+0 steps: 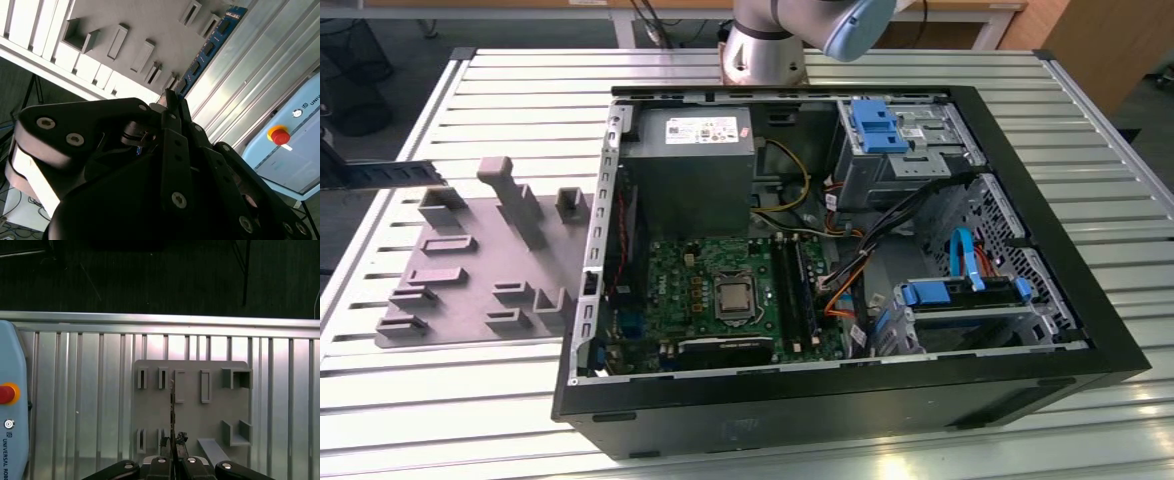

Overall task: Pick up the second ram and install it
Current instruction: 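Pick up the second ram and move it above second insertion slot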

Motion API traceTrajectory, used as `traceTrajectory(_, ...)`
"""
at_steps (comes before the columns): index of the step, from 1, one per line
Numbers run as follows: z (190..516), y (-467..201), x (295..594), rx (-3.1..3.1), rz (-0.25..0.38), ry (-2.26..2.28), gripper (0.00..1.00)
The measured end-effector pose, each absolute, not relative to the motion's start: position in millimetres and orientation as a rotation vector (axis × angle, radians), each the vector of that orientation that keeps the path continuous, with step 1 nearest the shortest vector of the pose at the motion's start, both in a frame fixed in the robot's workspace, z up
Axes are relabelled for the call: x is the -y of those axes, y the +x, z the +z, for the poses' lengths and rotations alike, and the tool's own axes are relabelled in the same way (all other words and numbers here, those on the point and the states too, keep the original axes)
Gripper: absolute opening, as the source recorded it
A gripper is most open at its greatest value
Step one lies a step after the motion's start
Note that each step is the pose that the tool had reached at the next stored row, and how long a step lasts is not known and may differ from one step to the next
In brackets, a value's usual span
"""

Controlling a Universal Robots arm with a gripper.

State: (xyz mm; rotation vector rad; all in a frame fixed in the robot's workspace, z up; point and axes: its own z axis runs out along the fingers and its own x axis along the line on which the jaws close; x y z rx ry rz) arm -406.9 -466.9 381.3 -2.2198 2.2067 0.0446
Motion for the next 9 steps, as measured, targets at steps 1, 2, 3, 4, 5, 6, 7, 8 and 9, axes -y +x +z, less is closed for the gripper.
traceTrajectory(1, 381.8, -406.9, 466.9, -2.207, 0.044, -2.22, 0.14)
traceTrajectory(2, 382.4, -406.9, 466.9, -2.206, 0.044, -2.219, 0.14)
traceTrajectory(3, 383.0, -407.0, 466.9, -2.206, 0.044, -2.219, 0.14)
traceTrajectory(4, 383.6, -407.0, 466.9, -2.206, 0.043, -2.219, 0.14)
traceTrajectory(5, 384.3, -407.0, 466.9, -2.206, 0.043, -2.219, 0.14)
traceTrajectory(6, 384.9, -407.0, 466.9, -2.206, 0.043, -2.219, 0.14)
traceTrajectory(7, 385.5, -407.0, 466.9, -2.206, 0.043, -2.219, 0.14)
traceTrajectory(8, 386.1, -407.0, 466.9, -2.206, 0.042, -2.219, 0.14)
traceTrajectory(9, 386.7, -407.1, 466.9, -2.205, 0.042, -2.219, 0.14)
